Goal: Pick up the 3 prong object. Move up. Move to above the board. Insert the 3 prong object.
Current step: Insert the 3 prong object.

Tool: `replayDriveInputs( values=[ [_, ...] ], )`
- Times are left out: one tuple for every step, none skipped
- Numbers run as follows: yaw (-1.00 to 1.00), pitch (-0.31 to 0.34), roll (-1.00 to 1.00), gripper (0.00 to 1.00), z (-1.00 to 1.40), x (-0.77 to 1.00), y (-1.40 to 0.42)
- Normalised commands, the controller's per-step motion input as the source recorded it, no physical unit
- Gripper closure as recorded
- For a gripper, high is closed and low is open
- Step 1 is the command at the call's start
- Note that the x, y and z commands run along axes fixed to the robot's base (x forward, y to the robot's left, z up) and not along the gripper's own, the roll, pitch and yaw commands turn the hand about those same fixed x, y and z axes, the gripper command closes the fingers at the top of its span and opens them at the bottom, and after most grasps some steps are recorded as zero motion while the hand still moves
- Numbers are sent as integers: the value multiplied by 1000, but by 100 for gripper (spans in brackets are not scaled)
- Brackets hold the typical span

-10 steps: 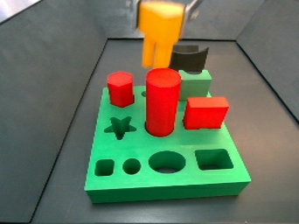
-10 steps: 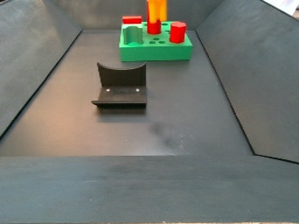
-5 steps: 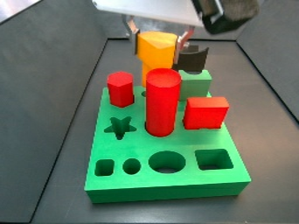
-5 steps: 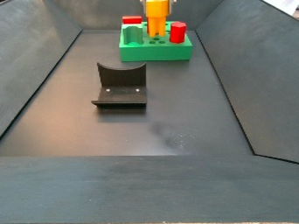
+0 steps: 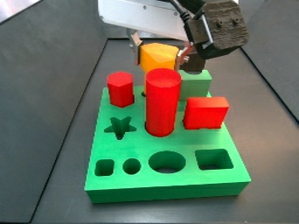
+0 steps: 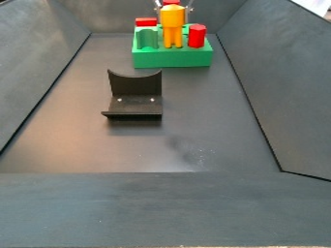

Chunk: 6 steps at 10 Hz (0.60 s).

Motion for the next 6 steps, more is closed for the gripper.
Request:
replayDriveInputs(
  values=[
    [0, 0, -11, 100, -340, 177, 0],
    [0, 0, -14, 100, -343, 194, 0],
    [0, 0, -9, 100, -369, 209, 0],
    [0, -9, 0, 100, -397, 149, 0],
    [14, -3, 0, 100, -431, 0, 0],
    [34, 0, 24, 100, -306, -109, 0]
  ],
)
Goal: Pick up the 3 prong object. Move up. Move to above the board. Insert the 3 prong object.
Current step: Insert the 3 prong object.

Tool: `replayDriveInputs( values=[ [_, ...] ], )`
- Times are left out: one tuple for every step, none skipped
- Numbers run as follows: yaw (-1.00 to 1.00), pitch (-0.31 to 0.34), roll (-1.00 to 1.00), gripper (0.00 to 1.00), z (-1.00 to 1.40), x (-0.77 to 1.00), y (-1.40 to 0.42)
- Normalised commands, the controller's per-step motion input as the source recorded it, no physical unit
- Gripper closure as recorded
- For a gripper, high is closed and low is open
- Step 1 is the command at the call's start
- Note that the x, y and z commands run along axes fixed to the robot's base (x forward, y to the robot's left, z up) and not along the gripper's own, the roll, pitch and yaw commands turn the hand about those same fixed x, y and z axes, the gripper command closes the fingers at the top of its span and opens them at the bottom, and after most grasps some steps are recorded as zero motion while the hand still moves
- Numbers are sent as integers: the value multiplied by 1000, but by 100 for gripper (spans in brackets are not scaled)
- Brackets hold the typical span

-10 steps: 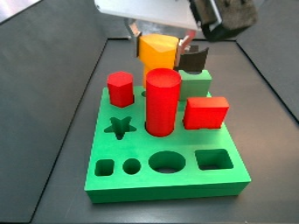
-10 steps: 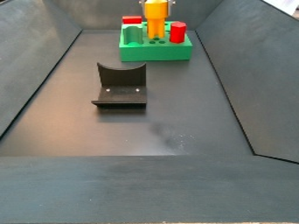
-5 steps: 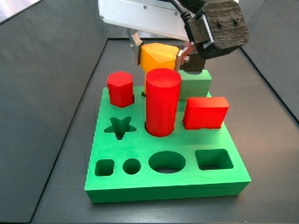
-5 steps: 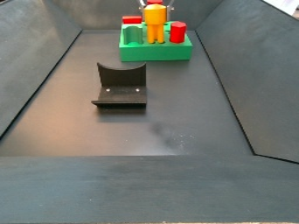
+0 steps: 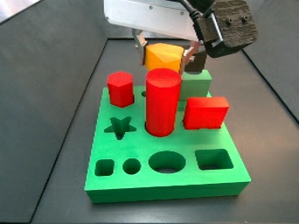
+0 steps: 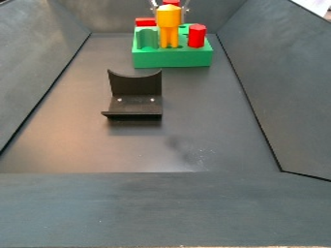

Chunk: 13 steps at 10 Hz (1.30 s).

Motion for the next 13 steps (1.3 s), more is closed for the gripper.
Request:
replayDriveInputs(
  values=[
    [0, -16, 0, 100, -120, -263, 0],
    [-29, 0, 0, 100, -49, -269, 11],
    [0, -37, -27, 100, -154, -249, 74],
    [80, -46, -47, 100, -166, -211, 29],
    [109, -44, -44, 100, -194, -111, 0],
    [89, -50, -77, 100, -306, 0, 0],
    [126, -67, -87, 100, -329, 0, 0],
    [137, -67, -79, 100, -371, 0, 0],
    [14, -6, -53, 100, -400, 191, -54],
    [0, 0, -41, 100, -403, 226, -3],
    [0, 0, -41, 100, -414, 203, 0],
    [-9, 0, -46, 100, -383, 114, 0],
    [0, 0, -11, 100, -363, 0, 0]
  ],
)
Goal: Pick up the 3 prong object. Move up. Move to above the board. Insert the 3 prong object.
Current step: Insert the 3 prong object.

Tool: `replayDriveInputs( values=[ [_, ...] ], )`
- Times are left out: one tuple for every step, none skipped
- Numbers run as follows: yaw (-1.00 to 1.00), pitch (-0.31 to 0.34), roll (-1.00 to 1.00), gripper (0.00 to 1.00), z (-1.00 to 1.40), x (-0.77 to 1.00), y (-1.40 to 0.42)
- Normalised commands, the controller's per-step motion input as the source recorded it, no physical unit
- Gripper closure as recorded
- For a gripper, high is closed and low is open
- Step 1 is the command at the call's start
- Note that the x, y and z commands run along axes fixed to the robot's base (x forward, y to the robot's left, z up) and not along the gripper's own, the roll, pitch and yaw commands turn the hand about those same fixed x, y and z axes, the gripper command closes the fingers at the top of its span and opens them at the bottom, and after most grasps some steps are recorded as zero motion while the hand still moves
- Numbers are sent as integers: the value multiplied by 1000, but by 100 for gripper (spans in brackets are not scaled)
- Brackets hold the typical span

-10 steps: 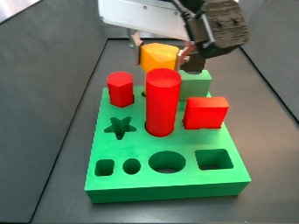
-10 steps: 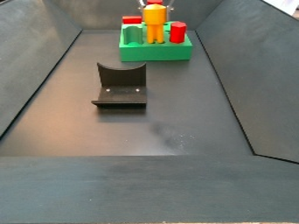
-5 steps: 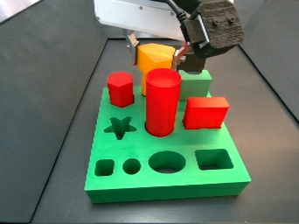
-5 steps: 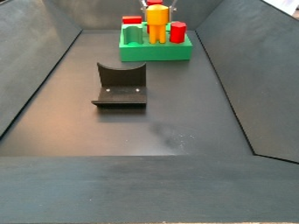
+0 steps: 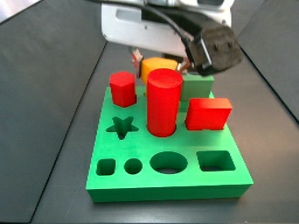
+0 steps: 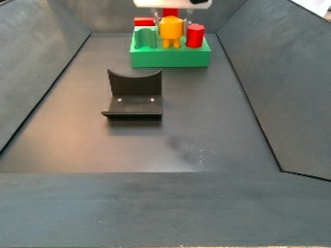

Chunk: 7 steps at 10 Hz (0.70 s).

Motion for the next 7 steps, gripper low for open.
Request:
replayDriveInputs(
  values=[
    [0, 0, -1, 100, -351, 0, 0],
    [0, -3, 0, 100, -334, 0, 0],
    [0, -6, 0, 100, -303, -34, 0],
    [0, -17, -4, 100, -294, -57, 0],
    [0, -11, -26, 100, -174, -14, 0],
    [0, -51, -43, 100, 0, -17, 6],
    [0, 0, 0, 100, 0, 0, 0]
  ],
)
